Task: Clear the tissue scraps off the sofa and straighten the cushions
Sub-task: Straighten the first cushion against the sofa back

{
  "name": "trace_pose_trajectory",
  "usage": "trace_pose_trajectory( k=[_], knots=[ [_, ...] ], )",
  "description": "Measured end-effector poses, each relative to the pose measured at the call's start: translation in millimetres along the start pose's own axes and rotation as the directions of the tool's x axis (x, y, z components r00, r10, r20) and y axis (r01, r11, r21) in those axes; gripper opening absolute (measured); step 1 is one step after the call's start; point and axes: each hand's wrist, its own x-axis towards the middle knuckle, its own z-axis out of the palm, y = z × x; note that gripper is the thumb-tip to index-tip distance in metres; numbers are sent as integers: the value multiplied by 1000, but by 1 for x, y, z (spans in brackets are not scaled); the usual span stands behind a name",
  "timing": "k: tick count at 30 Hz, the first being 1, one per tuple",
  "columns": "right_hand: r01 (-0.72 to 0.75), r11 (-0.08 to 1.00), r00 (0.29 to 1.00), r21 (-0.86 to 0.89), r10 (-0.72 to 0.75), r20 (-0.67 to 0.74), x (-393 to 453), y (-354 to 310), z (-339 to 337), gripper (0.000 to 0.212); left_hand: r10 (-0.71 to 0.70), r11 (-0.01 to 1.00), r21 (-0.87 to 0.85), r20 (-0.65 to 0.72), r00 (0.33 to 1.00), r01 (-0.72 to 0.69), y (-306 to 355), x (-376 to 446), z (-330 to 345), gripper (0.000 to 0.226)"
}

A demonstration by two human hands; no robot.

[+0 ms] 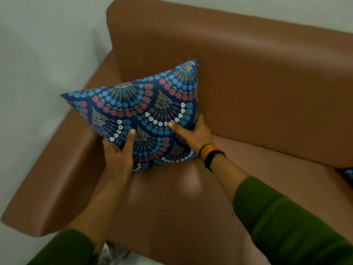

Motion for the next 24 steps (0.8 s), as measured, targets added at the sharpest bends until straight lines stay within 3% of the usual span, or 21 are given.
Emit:
trace_pose_trajectory(
  k=[2, 5, 8, 11, 15, 20, 24],
  knots=[
    [7, 999, 988, 49, 0, -152, -45, 16, -45, 86, 86, 996, -10, 155, 984, -85, 24, -28, 25, 68],
    [-13, 996, 963, 87, 36, -266, -76, 46, -78, 90, 147, 987, 20, 259, 955, -157, 33, -42, 58, 56],
    [-80, 997, 967, 11, 81, -240, -66, 54, -91, 93, 98, 986, 96, 344, 934, -139, 35, -33, 73, 68],
    [-143, 987, 981, -77, 131, -145, -53, 53, -95, 97, 52, 981, 158, 336, 940, -111, 35, -19, 68, 78],
    [-163, 985, 965, -57, 147, -216, -106, 51, -100, 115, 181, 908, 295, 365, 913, -298, 41, -53, 47, 83],
    [-273, 942, 911, -197, 187, -368, -232, 65, -145, 108, 261, 774, 328, 615, 744, -542, 89, -143, 45, 76],
    [-394, 892, 797, -222, 211, -566, -298, 78, -224, 88, 342, 709, 200, 741, 578, -676, 142, -216, 85, 71]
  ],
)
